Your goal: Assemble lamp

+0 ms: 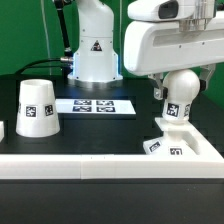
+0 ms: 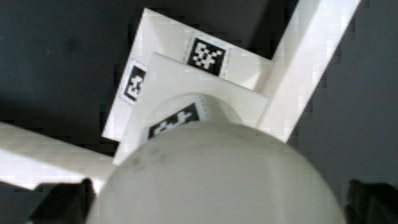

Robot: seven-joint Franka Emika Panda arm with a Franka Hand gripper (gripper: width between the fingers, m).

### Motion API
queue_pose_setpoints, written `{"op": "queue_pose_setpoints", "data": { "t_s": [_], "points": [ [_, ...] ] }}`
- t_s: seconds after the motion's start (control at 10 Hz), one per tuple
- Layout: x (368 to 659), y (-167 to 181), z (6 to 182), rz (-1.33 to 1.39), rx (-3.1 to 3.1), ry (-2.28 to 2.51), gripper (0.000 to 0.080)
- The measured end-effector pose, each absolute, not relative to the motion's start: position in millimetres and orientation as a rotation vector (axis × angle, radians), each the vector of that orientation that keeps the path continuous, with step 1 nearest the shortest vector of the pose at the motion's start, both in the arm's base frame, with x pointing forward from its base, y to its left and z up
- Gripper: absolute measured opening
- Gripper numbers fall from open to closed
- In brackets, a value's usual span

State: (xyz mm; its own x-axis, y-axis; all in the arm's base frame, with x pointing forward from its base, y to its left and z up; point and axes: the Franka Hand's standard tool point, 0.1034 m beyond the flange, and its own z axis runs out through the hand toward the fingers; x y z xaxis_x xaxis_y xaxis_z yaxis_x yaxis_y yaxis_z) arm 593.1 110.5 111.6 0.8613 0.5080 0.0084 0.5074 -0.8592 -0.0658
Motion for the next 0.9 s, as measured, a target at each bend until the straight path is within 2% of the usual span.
{"op": "queue_pose_setpoints", "data": {
  "t_s": [0.4, 0.9],
  "points": [
    [597.4, 113.0, 116.3, -0.026, -2.774, -1.383, 0.0699],
    [594.6, 110.9, 110.6, 0.010, -2.581, -1.746, 0.0699]
  ]
}}
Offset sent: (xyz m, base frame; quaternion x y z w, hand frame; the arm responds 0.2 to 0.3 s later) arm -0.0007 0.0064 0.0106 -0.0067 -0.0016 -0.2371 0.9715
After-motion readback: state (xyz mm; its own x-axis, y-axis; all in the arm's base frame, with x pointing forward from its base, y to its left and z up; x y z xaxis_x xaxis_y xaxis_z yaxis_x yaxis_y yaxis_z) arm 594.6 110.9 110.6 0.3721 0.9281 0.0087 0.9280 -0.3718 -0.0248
